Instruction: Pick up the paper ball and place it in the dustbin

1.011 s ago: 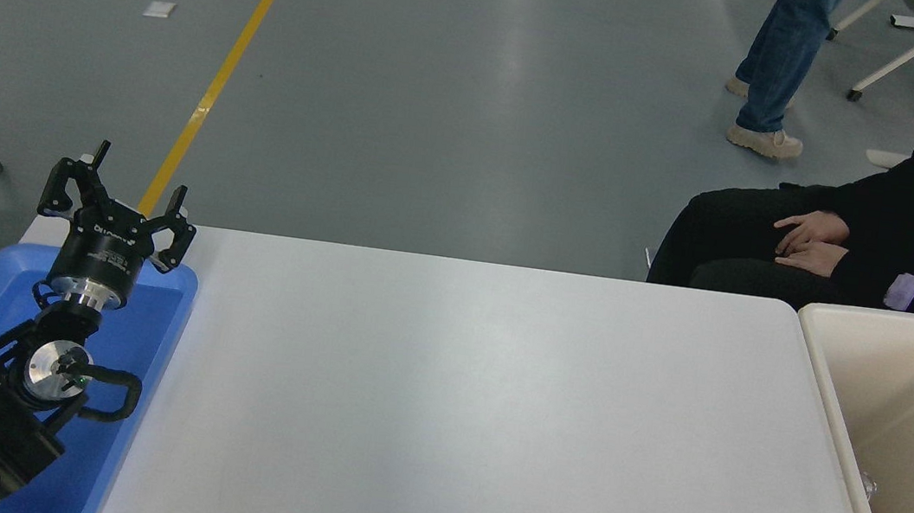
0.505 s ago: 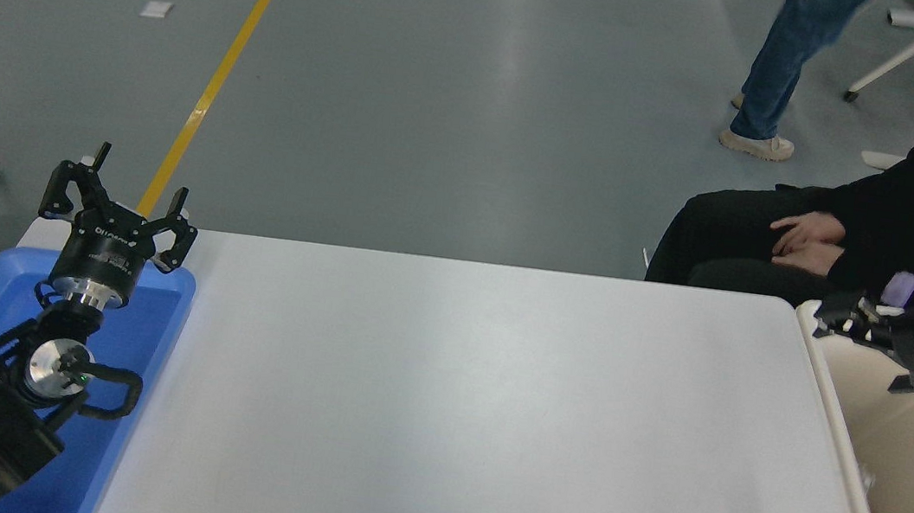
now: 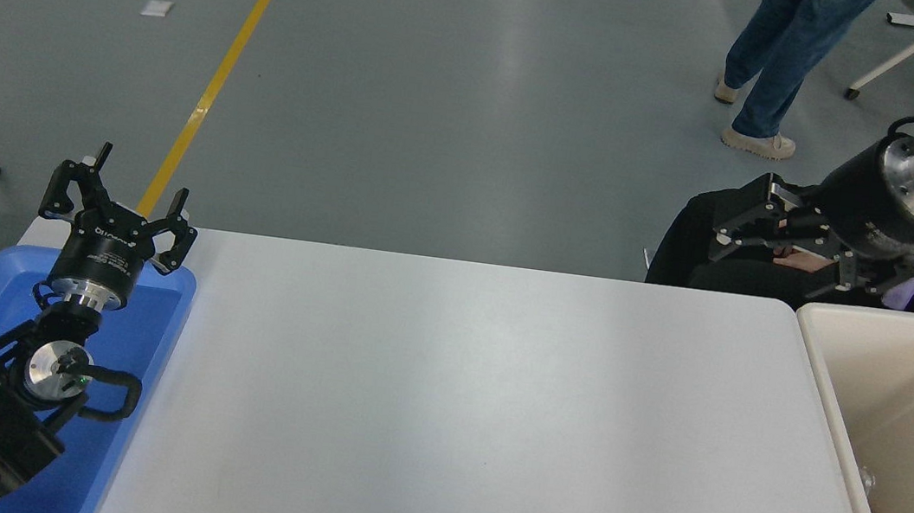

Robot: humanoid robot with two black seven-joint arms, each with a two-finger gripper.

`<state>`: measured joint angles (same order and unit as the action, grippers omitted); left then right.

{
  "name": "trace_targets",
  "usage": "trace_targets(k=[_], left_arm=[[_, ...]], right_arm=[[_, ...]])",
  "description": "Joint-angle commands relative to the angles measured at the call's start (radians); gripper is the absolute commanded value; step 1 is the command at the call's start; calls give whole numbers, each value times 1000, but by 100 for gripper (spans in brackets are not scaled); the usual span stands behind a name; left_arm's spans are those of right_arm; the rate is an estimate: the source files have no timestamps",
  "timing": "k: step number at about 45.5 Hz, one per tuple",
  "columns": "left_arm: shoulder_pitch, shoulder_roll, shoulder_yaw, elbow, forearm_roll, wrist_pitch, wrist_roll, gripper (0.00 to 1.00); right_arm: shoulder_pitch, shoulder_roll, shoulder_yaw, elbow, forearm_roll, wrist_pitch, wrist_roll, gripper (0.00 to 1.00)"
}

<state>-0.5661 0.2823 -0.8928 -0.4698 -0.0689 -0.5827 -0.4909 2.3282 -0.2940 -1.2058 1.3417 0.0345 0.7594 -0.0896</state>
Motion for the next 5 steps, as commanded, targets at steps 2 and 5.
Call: trace_targets(k=[2, 5], left_arm=[[0, 0, 0, 0, 0, 0, 0, 99], [0, 0, 0, -1, 0, 0, 0, 99]], right_arm=[[43, 101, 3, 2, 2, 26, 1, 100], [43, 111, -6, -1, 2, 26, 1, 100]])
